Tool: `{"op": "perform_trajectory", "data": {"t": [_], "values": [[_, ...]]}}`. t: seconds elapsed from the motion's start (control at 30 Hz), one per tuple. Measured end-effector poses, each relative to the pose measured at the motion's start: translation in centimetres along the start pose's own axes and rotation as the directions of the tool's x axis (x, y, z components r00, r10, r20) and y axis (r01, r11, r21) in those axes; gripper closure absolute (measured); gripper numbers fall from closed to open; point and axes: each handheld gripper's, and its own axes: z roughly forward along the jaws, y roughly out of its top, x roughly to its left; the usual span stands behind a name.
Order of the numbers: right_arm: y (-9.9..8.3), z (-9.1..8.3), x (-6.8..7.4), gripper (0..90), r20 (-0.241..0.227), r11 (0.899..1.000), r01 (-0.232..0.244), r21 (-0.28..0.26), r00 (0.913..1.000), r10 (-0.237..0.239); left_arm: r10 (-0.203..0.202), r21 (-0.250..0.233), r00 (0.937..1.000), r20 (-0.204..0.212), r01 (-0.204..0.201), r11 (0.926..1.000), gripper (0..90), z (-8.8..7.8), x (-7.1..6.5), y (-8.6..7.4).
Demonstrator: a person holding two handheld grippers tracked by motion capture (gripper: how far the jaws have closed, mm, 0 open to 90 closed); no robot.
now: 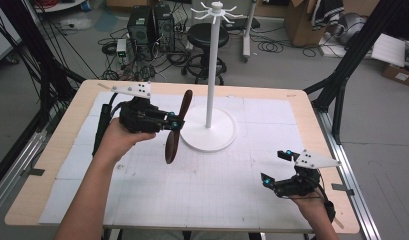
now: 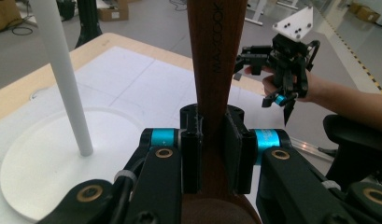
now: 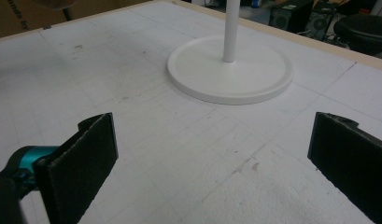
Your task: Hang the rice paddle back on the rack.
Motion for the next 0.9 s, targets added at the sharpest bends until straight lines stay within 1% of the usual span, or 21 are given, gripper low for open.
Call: {"op": "perform_trajectory", "data": {"t": [0.07,0.13,0.2,0.47,0.77,0.9], "values": [[0.0,0.0,0.0,0.6,0.001,1.000,0.000,0.000,1.0000,0.000,-0.003,-0.005,1.0000,0.001,0.003,1.0000,78.2,-0.2,0.1,0.3],[0.0,0.0,0.0,0.5,0.000,1.000,0.000,0.000,1.0000,0.000,0.002,-0.007,1.0000,-0.007,-0.002,1.0000,78.2,-0.4,0.3,0.6],[0.0,0.0,0.0,0.5,0.001,1.000,0.000,0.001,1.0000,0.000,0.002,-0.022,1.0000,-0.009,-0.003,0.9997,78.2,-0.6,0.4,1.1],[0.0,0.0,0.0,0.5,-0.001,1.000,0.001,0.002,1.0000,-0.001,0.011,-0.051,0.9993,-0.035,-0.013,0.9986,78.2,-1.2,0.7,2.8],[-0.1,0.0,0.0,0.5,-0.001,1.000,-0.001,0.001,1.0000,0.001,0.011,-0.064,0.9980,-0.062,-0.015,0.9979,78.2,-1.7,1.2,4.0],[-0.1,0.0,-0.1,0.5,0.000,1.000,0.002,0.001,1.0000,-0.002,0.010,-0.064,0.9979,-0.064,-0.014,0.9978,78.2,-1.9,1.4,4.7]]}}
